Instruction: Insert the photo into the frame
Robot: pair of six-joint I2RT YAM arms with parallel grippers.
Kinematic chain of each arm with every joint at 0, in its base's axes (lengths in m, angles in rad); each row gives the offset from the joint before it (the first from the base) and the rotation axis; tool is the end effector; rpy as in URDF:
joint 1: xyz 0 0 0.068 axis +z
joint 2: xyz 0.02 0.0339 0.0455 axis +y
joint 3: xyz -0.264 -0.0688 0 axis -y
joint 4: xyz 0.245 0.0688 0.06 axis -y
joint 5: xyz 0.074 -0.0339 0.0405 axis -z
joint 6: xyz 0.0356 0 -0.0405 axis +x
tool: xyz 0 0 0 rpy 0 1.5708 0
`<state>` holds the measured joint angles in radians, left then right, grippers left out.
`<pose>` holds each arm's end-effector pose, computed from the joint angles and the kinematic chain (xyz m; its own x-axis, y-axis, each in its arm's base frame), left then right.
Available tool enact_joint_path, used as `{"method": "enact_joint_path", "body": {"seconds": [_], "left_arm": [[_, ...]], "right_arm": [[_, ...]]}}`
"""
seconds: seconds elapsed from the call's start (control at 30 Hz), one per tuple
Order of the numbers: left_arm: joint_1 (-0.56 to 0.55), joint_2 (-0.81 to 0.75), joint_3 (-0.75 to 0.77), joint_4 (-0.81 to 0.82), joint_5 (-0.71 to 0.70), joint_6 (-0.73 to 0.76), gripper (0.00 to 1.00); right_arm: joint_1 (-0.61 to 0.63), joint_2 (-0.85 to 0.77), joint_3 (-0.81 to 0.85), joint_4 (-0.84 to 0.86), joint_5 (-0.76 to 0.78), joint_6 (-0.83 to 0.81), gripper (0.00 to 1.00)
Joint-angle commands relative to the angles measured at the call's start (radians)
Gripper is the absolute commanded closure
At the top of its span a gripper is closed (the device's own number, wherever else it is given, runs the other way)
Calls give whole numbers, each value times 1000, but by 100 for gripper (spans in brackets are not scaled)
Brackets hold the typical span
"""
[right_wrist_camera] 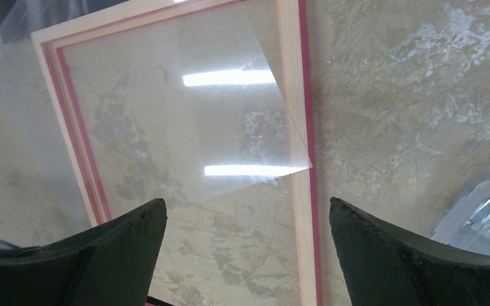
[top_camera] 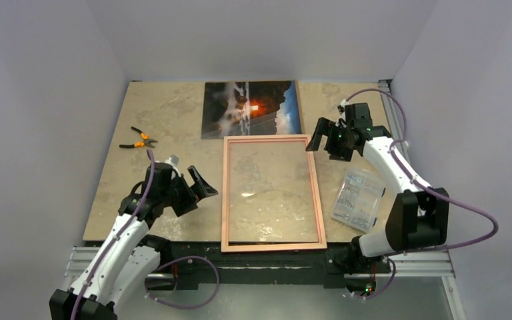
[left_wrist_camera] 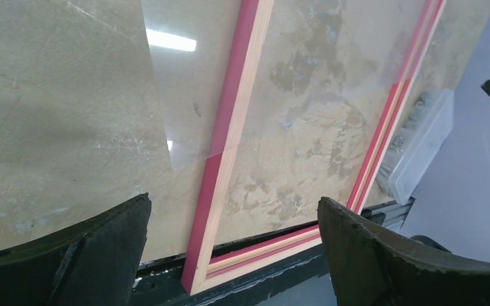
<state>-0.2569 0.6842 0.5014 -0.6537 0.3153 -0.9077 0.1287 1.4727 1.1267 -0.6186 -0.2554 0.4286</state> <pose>0.1321 -0.0461 0.2148 -0.7907 -0.5669 -0.2311 -0.2934 0.6821 -0.6698 0.3031 0.0483 0.2605 -0.8522 0.2952 -0.4319 0.0959 0.8998 0.4256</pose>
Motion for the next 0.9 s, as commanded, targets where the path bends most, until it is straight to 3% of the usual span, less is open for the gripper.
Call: {"method": "enact_joint_path", "body": {"seconds": [0.0, 0.17, 0.43, 0.87], "left_arm": [[6, 129, 106, -15, -71, 86, 0], [68, 314, 171, 70, -27, 126, 3], [204, 470, 82, 391, 138, 101, 13], [223, 704, -59, 861, 207, -57, 31]], "right_arm": [[5, -89, -66, 7, -58, 13, 3], [6, -151, -234, 95, -229, 105, 3], [12, -212, -377, 204, -349, 184, 4], [33, -226, -536, 483, -452, 382, 5]]}}
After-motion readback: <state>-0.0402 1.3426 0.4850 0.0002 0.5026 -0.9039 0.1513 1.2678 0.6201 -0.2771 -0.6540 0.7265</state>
